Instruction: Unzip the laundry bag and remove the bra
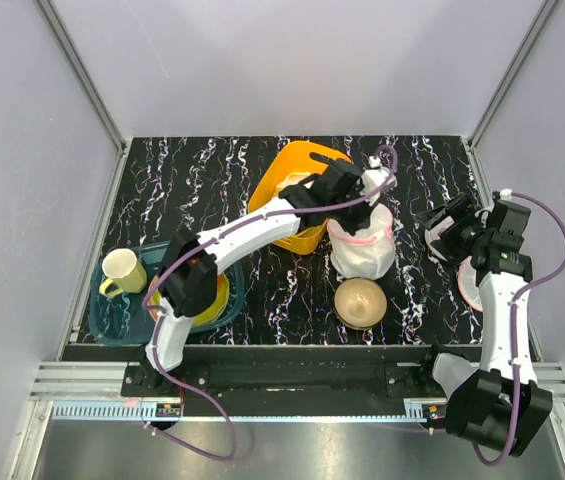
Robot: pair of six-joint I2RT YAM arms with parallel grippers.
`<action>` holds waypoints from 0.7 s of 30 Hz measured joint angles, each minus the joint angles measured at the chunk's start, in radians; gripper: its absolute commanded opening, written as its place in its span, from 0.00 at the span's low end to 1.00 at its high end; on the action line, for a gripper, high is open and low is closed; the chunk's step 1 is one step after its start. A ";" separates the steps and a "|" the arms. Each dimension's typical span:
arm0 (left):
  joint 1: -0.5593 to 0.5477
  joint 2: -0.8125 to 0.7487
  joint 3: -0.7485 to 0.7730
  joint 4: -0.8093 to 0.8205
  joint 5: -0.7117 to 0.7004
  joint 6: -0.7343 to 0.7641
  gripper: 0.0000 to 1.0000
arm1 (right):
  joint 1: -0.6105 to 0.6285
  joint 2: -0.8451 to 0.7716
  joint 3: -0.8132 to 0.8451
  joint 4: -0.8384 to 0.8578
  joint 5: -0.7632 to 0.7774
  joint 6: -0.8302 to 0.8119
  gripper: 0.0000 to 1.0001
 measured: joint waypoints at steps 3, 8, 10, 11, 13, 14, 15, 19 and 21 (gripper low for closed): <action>0.036 -0.030 -0.025 -0.001 0.014 -0.043 0.00 | 0.000 -0.005 -0.042 0.037 -0.026 0.009 0.78; 0.026 -0.039 -0.061 -0.003 0.034 -0.074 0.37 | 0.000 0.113 -0.132 0.134 -0.098 0.060 0.82; 0.019 -0.039 -0.064 -0.007 0.037 -0.079 0.52 | 0.000 0.149 -0.140 0.145 -0.106 0.068 0.85; 0.015 -0.039 -0.064 -0.010 0.041 -0.084 0.57 | 0.000 0.154 -0.141 0.147 -0.104 0.069 0.86; 0.008 -0.040 -0.064 -0.014 0.037 -0.086 0.66 | 0.000 0.146 -0.139 0.147 -0.073 0.069 0.89; 0.005 -0.040 -0.064 -0.019 0.032 -0.084 0.66 | -0.002 0.138 -0.139 0.146 -0.060 0.069 0.90; -0.002 -0.042 -0.064 -0.026 0.021 -0.084 0.67 | -0.003 0.127 -0.136 0.142 -0.035 0.068 0.91; -0.036 -0.064 -0.058 -0.066 -0.092 -0.084 0.68 | -0.014 0.085 -0.100 0.123 0.063 0.080 0.92; -0.063 -0.066 -0.034 -0.090 -0.134 -0.082 0.69 | -0.024 0.061 -0.094 0.127 0.097 0.097 0.92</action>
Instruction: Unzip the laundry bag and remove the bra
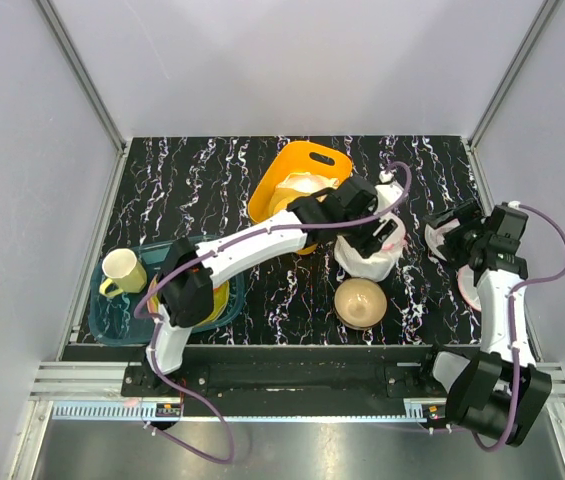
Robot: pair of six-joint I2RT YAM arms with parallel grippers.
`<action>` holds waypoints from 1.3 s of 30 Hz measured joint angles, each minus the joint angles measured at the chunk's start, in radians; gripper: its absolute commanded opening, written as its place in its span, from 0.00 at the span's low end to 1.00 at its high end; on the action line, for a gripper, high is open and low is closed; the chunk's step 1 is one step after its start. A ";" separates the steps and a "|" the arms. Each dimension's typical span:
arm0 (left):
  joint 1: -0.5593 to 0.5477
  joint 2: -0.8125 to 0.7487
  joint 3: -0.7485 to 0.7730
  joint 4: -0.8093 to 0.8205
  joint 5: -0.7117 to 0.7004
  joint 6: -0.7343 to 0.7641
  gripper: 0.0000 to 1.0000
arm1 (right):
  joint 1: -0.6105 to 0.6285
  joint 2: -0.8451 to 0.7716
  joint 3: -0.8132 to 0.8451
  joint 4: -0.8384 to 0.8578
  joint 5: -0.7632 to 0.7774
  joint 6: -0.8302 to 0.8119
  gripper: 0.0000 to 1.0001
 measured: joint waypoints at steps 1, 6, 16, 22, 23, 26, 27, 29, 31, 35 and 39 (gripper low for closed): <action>-0.015 0.000 0.018 -0.016 -0.024 0.000 0.70 | -0.007 -0.013 0.000 0.001 0.017 0.012 0.92; -0.087 0.056 0.188 -0.086 -0.129 0.014 0.84 | -0.066 -0.043 -0.018 0.006 0.042 0.066 0.90; -0.122 0.224 0.383 -0.195 -0.257 0.113 0.84 | -0.151 -0.034 -0.101 0.007 -0.019 0.121 0.90; -0.127 0.300 0.382 -0.217 -0.317 0.139 0.79 | -0.154 -0.034 -0.102 0.032 -0.050 0.137 0.90; -0.129 0.304 0.375 -0.214 -0.326 0.144 0.76 | -0.156 -0.034 -0.106 0.040 -0.060 0.143 0.90; -0.131 0.304 0.354 -0.195 -0.351 0.161 0.56 | -0.159 -0.034 -0.120 0.055 -0.074 0.147 0.90; -0.131 0.305 0.350 -0.186 -0.357 0.166 0.46 | -0.159 -0.034 -0.125 0.057 -0.076 0.148 0.90; -0.130 0.305 0.345 -0.171 -0.365 0.175 0.09 | -0.159 -0.034 -0.132 0.057 -0.084 0.148 0.89; -0.127 0.305 0.337 -0.153 -0.365 0.175 0.00 | -0.161 -0.033 -0.133 0.059 -0.097 0.148 0.88; -0.109 0.235 0.174 -0.052 -0.327 0.188 0.00 | -0.164 -0.006 -0.133 0.094 -0.160 0.138 0.82; -0.077 0.067 -0.078 0.048 -0.252 0.202 0.00 | -0.163 0.052 -0.133 0.135 -0.260 0.103 0.77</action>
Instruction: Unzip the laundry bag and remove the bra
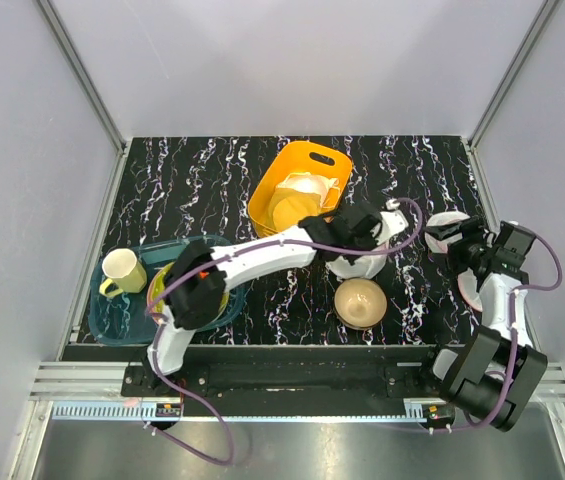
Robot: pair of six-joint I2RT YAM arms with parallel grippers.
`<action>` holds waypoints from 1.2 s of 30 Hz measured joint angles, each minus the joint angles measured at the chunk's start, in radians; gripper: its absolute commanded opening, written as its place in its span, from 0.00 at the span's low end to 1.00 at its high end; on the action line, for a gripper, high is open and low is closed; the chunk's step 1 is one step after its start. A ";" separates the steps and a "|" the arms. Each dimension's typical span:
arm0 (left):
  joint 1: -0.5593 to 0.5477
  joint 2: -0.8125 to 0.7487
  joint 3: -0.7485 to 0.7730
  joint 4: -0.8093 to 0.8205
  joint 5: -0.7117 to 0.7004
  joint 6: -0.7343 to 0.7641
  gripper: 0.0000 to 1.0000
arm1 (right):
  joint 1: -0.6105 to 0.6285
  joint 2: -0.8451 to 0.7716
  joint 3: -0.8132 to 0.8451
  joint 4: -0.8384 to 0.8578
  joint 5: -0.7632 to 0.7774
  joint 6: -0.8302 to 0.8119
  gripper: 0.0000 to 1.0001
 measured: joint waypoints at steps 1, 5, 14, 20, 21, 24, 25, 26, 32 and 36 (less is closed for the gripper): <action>0.009 -0.034 -0.030 0.011 0.019 0.006 0.00 | 0.005 0.003 0.000 0.000 -0.017 -0.012 0.77; 0.060 -0.155 -0.068 0.054 0.147 0.028 0.00 | 0.050 -0.058 0.000 -0.002 -0.032 -0.068 0.71; 0.217 -0.300 -0.135 0.142 0.564 -0.003 0.00 | 0.237 -0.185 0.065 -0.035 -0.019 -0.193 0.52; 0.248 -0.299 -0.145 0.143 0.673 -0.025 0.00 | 0.266 -0.209 0.144 -0.064 -0.025 -0.241 0.46; 0.246 -0.299 -0.145 0.143 0.680 -0.029 0.00 | 0.279 -0.207 0.158 -0.063 -0.030 -0.245 0.46; 0.242 -0.297 -0.145 0.145 0.690 -0.043 0.00 | 0.330 -0.199 0.179 -0.062 -0.037 -0.251 0.46; 0.241 -0.296 -0.145 0.146 0.692 -0.047 0.00 | 0.350 -0.194 0.183 -0.064 -0.039 -0.253 0.46; 0.241 -0.294 -0.145 0.148 0.693 -0.052 0.00 | 0.361 -0.186 0.188 -0.067 -0.042 -0.256 0.46; 0.242 -0.276 -0.145 0.159 0.692 -0.079 0.00 | 0.434 -0.129 0.210 -0.069 -0.068 -0.259 0.44; 0.243 -0.267 -0.145 0.162 0.692 -0.092 0.00 | 0.445 -0.114 0.210 -0.060 -0.084 -0.255 0.43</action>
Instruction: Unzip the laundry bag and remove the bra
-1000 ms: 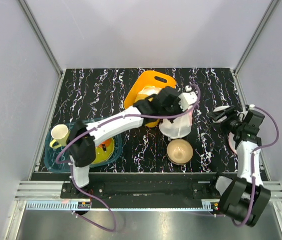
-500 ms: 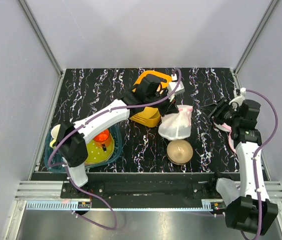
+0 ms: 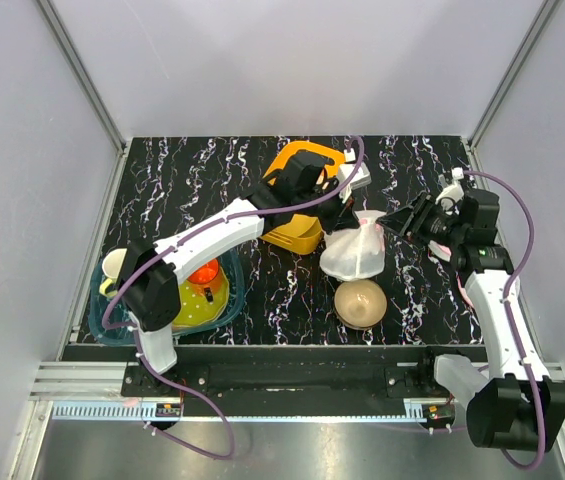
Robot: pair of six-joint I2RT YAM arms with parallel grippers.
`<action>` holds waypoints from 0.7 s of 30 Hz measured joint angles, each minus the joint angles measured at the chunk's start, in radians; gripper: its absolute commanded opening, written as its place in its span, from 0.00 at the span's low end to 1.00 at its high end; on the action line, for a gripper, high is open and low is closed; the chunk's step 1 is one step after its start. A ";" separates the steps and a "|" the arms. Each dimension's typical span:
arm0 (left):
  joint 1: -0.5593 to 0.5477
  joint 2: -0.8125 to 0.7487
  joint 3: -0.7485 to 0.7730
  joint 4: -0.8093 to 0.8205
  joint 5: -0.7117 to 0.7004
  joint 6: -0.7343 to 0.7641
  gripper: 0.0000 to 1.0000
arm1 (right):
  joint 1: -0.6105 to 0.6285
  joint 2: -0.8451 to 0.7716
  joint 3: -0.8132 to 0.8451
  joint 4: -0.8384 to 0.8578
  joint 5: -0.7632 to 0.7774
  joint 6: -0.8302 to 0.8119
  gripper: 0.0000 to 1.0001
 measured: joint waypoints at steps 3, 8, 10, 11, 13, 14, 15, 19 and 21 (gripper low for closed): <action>0.000 0.001 0.000 0.000 0.000 -0.004 0.00 | 0.008 0.005 0.000 0.008 -0.011 0.001 0.42; 0.002 0.001 0.000 0.007 0.002 -0.014 0.00 | 0.015 0.028 -0.004 0.050 -0.021 0.011 0.43; 0.003 0.001 0.000 0.012 0.005 -0.021 0.00 | 0.017 0.048 -0.007 0.063 -0.024 0.011 0.43; 0.003 0.001 0.000 0.013 0.007 -0.024 0.00 | 0.018 0.056 -0.010 0.066 -0.026 0.011 0.43; 0.005 0.001 0.000 0.014 0.009 -0.028 0.00 | 0.018 0.070 -0.017 0.066 -0.027 0.011 0.43; 0.005 0.001 0.000 0.014 0.009 -0.029 0.00 | 0.018 0.073 -0.020 0.066 -0.027 0.011 0.43; 0.005 0.001 0.000 0.014 0.009 -0.030 0.00 | 0.018 0.074 -0.023 0.067 -0.027 0.011 0.42; 0.007 0.001 0.000 0.014 0.016 -0.033 0.00 | 0.019 0.074 -0.028 0.081 -0.031 0.011 0.35; 0.010 0.001 0.000 0.015 0.021 -0.037 0.00 | 0.019 0.074 -0.031 0.090 -0.037 0.014 0.31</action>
